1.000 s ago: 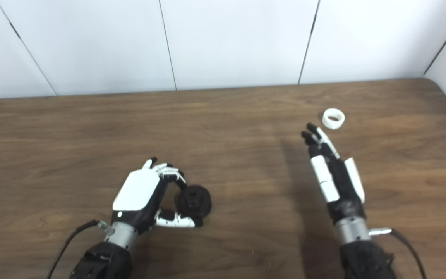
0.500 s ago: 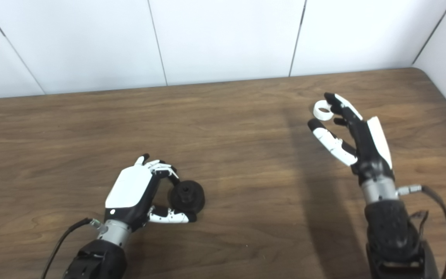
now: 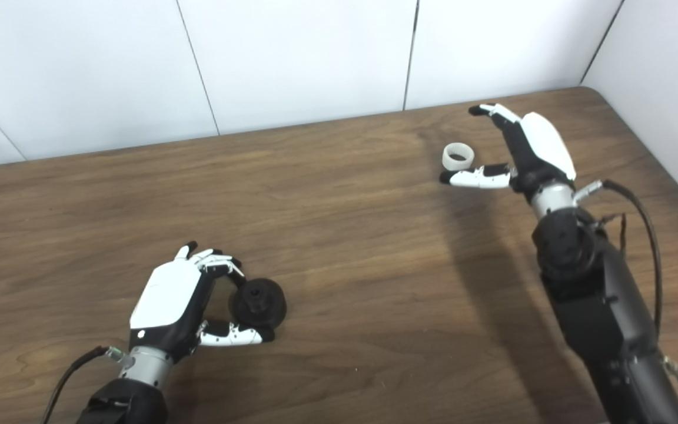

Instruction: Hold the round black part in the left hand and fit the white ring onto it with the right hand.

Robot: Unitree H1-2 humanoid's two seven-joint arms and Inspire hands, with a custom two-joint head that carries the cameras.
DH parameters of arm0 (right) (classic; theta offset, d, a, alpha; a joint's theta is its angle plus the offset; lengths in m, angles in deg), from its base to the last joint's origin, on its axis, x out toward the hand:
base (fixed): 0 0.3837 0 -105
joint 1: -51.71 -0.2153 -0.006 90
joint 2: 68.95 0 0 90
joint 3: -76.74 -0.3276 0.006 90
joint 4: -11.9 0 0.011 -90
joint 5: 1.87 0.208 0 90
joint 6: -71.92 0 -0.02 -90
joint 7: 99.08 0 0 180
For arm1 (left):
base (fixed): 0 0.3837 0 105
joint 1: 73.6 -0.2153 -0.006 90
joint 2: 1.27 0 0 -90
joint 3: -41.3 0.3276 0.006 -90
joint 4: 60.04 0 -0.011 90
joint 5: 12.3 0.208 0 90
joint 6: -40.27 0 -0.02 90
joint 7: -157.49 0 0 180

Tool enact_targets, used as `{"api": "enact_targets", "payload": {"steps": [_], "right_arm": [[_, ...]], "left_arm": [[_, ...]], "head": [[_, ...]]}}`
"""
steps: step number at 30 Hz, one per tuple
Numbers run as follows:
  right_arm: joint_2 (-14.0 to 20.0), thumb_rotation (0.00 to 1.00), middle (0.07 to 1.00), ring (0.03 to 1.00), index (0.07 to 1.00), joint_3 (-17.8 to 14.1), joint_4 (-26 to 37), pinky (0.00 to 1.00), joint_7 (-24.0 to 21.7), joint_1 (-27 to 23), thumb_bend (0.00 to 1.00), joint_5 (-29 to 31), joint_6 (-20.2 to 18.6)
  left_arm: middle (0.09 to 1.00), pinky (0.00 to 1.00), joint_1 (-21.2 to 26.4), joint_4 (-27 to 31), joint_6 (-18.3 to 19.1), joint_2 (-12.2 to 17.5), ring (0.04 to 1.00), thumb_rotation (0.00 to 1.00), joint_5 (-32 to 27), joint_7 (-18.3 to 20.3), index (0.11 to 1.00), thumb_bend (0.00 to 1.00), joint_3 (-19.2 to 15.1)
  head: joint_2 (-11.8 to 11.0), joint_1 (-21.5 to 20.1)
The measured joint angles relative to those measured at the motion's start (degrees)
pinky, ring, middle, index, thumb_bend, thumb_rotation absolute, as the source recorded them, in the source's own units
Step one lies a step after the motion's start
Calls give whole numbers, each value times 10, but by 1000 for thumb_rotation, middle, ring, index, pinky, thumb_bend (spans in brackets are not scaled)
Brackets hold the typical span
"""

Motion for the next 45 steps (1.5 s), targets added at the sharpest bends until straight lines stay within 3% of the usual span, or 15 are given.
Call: {"api": "enact_targets", "payload": {"steps": [7, 18, 26, 45], "right_arm": [[3, 278, 957, 979, 843, 12, -91, 900, -7, -46, 771, -1, -9], [31, 297, 932, 958, 809, 77, -212, 970, -18, -123, 813, -24, -14], [31, 275, 928, 959, 755, 111, -244, 972, -32, -153, 815, -32, -22], [30, 231, 931, 978, 674, 127, -257, 1000, -39, -162, 772, -31, -23]], "left_arm": [[747, 1000, -2, -1, -8, 2, 861, 53, -2, -4, 481, 524, -2], [746, 1000, -5, -1, -18, 7, 868, 52, -15, -6, 481, 524, -15], [746, 1000, -5, -1, -18, 9, 867, 52, -21, -5, 481, 524, -15], [746, 1000, -5, -1, -18, 8, 867, 53, -20, -4, 482, 524, -14]], "head": [[-7, -12], [-11, -18], [-11, -19], [-6, -18]]}}
